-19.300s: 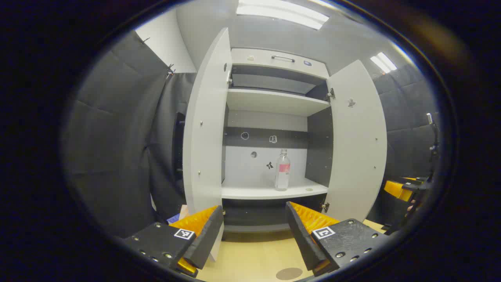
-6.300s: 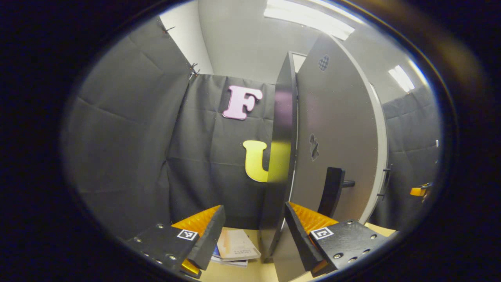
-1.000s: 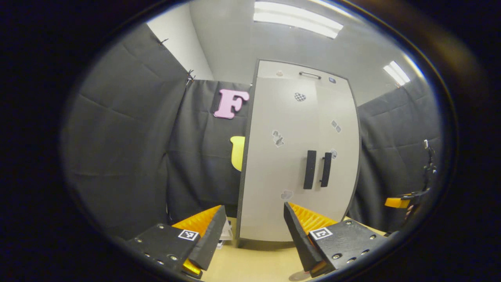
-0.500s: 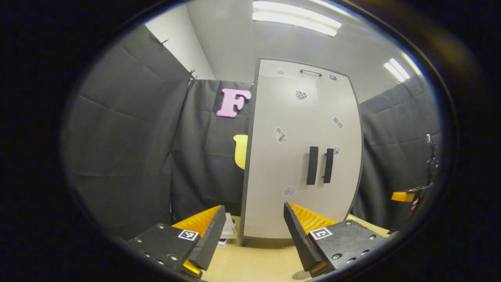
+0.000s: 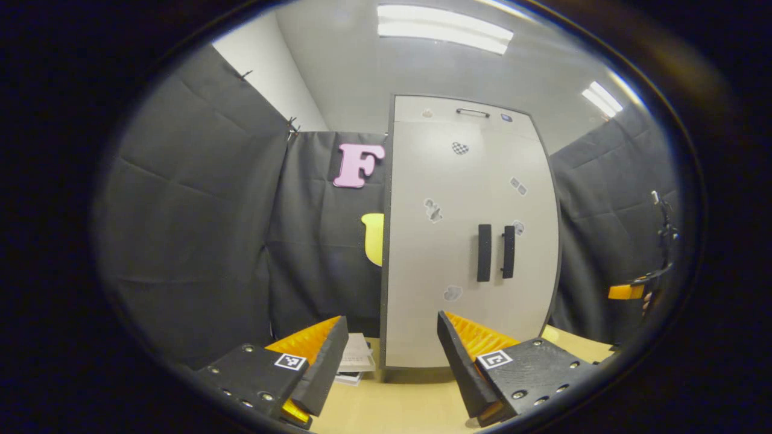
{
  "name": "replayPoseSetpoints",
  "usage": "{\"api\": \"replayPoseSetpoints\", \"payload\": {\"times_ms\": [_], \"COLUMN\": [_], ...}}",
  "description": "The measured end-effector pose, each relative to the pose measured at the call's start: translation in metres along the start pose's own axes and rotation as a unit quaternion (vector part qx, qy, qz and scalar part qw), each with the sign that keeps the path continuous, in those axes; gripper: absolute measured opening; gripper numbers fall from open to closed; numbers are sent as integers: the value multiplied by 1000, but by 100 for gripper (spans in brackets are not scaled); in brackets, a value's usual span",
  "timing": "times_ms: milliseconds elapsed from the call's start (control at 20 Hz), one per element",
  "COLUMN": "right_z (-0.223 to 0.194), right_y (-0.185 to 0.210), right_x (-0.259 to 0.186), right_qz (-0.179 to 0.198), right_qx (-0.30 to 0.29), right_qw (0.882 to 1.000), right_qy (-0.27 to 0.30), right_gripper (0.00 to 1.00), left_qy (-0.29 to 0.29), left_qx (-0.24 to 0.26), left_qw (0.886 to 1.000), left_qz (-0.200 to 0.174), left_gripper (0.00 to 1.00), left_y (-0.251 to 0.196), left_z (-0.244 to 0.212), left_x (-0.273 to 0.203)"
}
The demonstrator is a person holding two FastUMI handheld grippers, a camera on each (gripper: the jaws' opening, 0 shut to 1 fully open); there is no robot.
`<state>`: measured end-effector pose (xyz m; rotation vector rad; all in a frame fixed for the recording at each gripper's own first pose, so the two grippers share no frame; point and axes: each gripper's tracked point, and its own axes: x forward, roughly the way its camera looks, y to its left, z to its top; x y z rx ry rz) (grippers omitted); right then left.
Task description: Grasp the bottle in the cabinet with the left hand and place it on the coaster, then close the right door with the right hand and the left door with the left hand.
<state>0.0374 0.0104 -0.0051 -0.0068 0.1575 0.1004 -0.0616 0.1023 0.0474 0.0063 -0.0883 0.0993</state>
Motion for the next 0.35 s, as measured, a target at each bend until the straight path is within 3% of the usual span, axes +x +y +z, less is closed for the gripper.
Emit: {"api": "replayPoseSetpoints", "payload": {"times_ms": [150,350], "right_z": [15,24], "right_y": [13,37], "right_x": [7,23], "right_qz": [10,41], "right_qx": [-13,-8], "right_qw": [1000,999], "right_qy": [4,-8], "right_gripper": [98,98], "left_qy": [-13,-19], "left_qx": [-32,-30], "left_qw": [999,999], "left_qz": [-28,-20], "left_gripper": [94,94], "left_y": [-5,-5], "left_z": [8,11], "left_x": [-5,-16]}}
